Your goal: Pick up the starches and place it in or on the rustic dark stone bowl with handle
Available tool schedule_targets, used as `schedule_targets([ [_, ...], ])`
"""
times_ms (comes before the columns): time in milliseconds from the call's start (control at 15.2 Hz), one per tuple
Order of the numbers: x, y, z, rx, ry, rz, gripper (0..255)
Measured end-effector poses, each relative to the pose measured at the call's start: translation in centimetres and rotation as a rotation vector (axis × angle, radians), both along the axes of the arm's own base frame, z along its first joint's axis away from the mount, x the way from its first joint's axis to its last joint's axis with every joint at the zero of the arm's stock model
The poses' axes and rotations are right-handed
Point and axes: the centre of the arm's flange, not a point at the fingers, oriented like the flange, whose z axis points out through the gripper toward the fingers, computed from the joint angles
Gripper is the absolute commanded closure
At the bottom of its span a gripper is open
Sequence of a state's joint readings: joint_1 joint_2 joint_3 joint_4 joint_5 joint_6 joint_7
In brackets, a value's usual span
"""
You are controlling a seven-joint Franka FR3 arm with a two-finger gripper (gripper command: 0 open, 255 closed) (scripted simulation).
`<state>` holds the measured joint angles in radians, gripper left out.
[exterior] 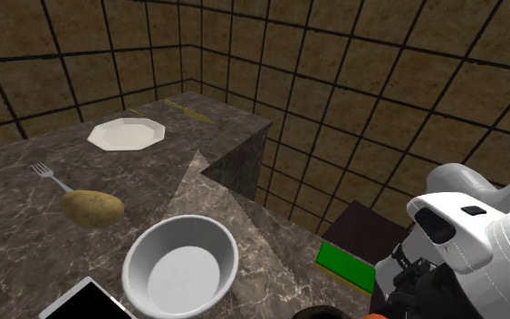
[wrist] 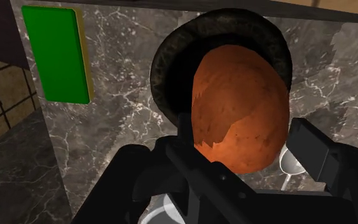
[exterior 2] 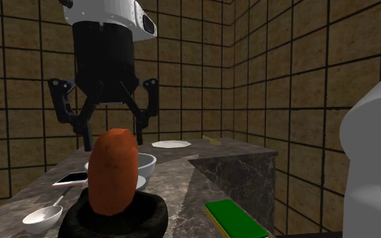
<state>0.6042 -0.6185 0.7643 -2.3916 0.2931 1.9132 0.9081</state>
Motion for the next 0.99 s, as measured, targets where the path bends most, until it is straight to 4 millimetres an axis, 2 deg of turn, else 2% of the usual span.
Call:
schedule_targets([
  [594,0.1,0.1,-4.6,0.006,-0.003,0.0,255],
  [990,0.0,0.1,-5.1,0.012,-0.006,0.0,255],
])
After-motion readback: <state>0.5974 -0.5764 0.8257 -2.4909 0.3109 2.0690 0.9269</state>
